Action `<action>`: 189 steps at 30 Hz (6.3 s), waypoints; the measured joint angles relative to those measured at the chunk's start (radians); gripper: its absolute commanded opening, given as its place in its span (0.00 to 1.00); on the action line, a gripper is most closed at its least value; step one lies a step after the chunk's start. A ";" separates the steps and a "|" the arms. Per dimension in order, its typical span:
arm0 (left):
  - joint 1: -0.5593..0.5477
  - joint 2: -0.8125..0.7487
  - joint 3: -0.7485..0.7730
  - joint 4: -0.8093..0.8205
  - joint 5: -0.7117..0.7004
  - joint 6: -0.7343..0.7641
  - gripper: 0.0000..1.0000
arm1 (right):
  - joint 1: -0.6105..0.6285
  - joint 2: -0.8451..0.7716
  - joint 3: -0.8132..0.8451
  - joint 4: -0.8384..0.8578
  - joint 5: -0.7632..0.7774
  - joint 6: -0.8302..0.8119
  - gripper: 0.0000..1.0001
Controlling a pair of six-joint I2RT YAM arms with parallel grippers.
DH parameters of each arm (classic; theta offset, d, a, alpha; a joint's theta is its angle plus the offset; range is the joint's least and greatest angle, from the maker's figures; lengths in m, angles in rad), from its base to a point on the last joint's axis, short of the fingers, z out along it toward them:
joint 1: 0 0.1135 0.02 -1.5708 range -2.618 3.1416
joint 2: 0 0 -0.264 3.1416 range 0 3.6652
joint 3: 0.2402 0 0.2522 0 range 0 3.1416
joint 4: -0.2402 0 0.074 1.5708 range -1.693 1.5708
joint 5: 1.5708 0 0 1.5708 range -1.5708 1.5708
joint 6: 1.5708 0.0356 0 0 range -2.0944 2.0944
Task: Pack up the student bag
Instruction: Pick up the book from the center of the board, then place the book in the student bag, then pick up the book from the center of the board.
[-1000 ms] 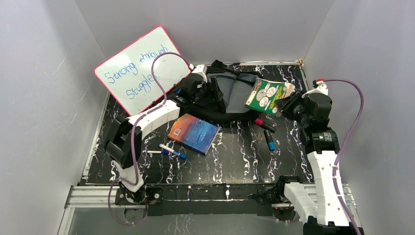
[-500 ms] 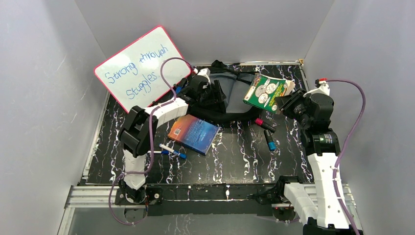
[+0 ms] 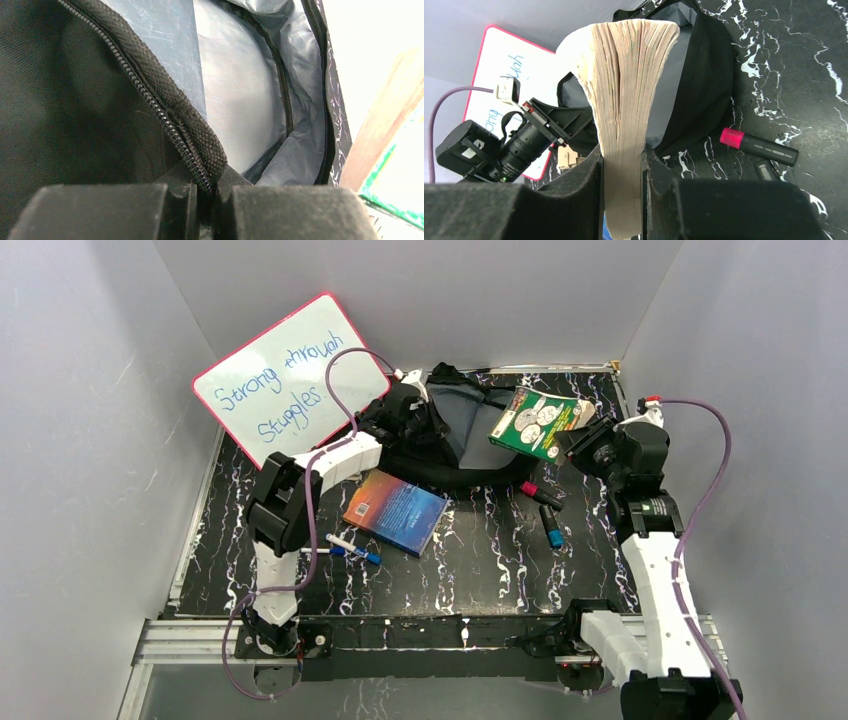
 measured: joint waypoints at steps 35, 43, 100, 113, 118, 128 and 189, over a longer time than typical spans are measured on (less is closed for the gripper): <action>0.036 -0.131 -0.047 0.190 0.001 0.006 0.00 | 0.001 0.584 0.040 0.378 -0.161 0.251 0.00; 0.036 -0.133 -0.047 0.206 0.000 0.006 0.00 | 0.025 0.651 0.066 0.389 -0.150 0.310 0.00; 0.037 -0.208 -0.107 0.217 -0.027 0.041 0.00 | 0.251 1.298 0.535 0.562 -0.243 0.301 0.61; 0.037 -0.211 -0.112 0.213 -0.028 0.048 0.00 | 0.250 1.130 0.527 0.277 0.011 0.060 0.79; 0.043 -0.225 -0.156 0.216 -0.039 0.051 0.00 | 0.250 0.909 0.415 0.272 0.094 -0.027 0.78; 0.076 -0.233 -0.278 0.222 -0.120 0.036 0.43 | 0.250 0.508 0.094 0.289 0.085 -0.164 0.78; 0.027 -0.515 -0.842 0.082 0.000 0.087 0.80 | 0.488 0.214 -0.515 0.257 -0.035 0.292 0.77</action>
